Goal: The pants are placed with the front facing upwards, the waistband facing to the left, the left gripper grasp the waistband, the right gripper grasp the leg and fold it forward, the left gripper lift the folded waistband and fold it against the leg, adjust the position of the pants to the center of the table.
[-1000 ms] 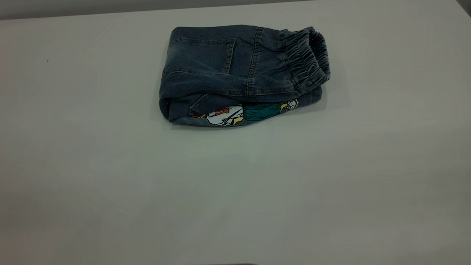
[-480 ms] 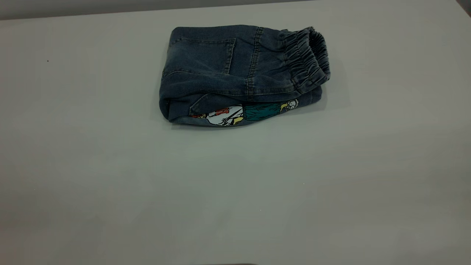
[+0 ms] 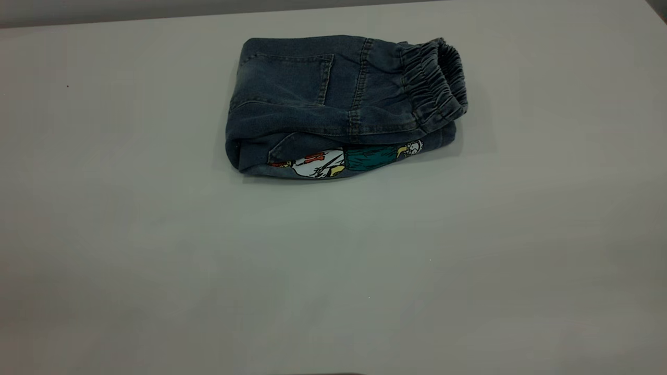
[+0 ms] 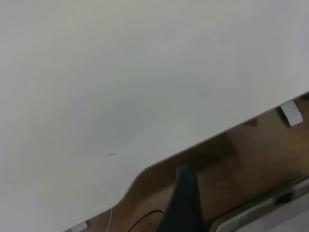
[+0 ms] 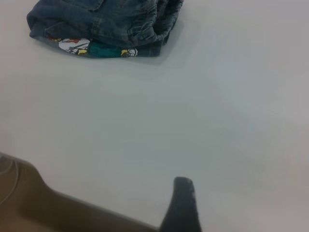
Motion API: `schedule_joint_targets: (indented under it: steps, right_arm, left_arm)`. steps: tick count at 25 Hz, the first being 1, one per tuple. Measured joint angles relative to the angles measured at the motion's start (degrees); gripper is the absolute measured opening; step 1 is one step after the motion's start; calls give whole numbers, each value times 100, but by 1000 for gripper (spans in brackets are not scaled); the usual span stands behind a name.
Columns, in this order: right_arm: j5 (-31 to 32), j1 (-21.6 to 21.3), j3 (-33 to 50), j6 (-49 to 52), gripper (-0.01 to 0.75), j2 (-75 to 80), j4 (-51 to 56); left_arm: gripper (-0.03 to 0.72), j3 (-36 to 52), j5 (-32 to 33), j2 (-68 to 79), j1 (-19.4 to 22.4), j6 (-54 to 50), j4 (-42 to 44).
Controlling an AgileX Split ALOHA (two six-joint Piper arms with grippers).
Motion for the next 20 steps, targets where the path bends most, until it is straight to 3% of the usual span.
schedule_joint_targets:
  steps: [5, 13, 20]
  right_arm:
    - [0, 0, 0, 0, 526, 0, 0]
    - [0, -284, 0, 0, 526, -323, 5]
    - [0, -558, 0, 0, 526, -343, 50]
  left_arm:
    - [583, 0, -13, -120, 102, 14, -7]
    - [583, 0, -7, -1218, 2003, 33, -5]
    - [583, 0, 13, -1352, 2617, 38, -5]
